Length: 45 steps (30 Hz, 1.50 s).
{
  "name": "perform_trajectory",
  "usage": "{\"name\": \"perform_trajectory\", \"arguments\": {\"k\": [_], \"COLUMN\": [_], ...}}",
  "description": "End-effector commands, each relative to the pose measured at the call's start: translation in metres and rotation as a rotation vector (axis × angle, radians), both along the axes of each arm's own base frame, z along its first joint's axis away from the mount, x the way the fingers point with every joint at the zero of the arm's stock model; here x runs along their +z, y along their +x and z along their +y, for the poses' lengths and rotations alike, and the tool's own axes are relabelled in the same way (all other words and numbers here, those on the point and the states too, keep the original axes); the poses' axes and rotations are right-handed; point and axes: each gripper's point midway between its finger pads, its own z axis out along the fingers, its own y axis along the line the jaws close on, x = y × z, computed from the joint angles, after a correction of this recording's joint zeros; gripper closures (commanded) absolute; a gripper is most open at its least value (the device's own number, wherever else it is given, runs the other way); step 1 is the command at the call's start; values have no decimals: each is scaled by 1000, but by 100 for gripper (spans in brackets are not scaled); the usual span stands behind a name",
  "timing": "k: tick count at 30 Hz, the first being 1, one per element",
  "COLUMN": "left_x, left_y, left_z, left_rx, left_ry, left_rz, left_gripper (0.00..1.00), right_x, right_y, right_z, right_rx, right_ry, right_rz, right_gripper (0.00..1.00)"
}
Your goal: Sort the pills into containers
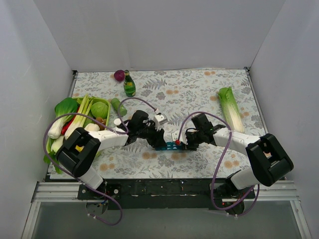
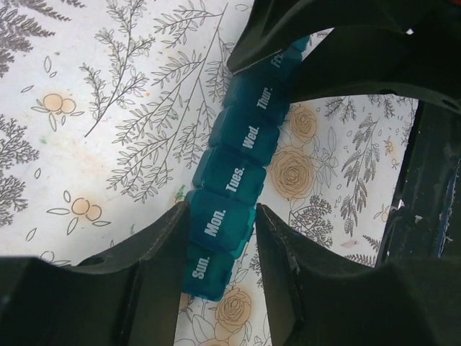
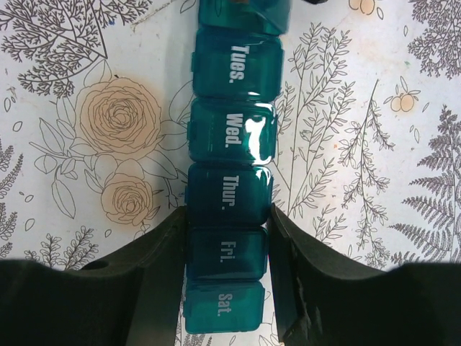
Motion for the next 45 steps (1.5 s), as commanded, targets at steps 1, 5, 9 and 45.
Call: {"name": "perform_trajectory", "arguments": {"k": [1, 5, 9, 45], "left_x": [4, 3, 0, 116], "left_y": [35, 45, 61, 144], "left_z": [9, 13, 23, 117], "left_rx": [149, 206, 305, 957], "left_ry": [44, 65, 107, -5], "left_rz": [-38, -58, -88, -58], "left_gripper": [64, 59, 56, 5], "right_x": [-19, -20, -20, 25], "right_y": [-17, -17, -17, 9], "right_z": [-16, -17, -17, -10], "right_rx": [2, 1, -1, -108], "right_ry": [-76, -80, -81, -13], "right_rz": [66, 72, 73, 41], "right_gripper": [52, 52, 52, 10]}}
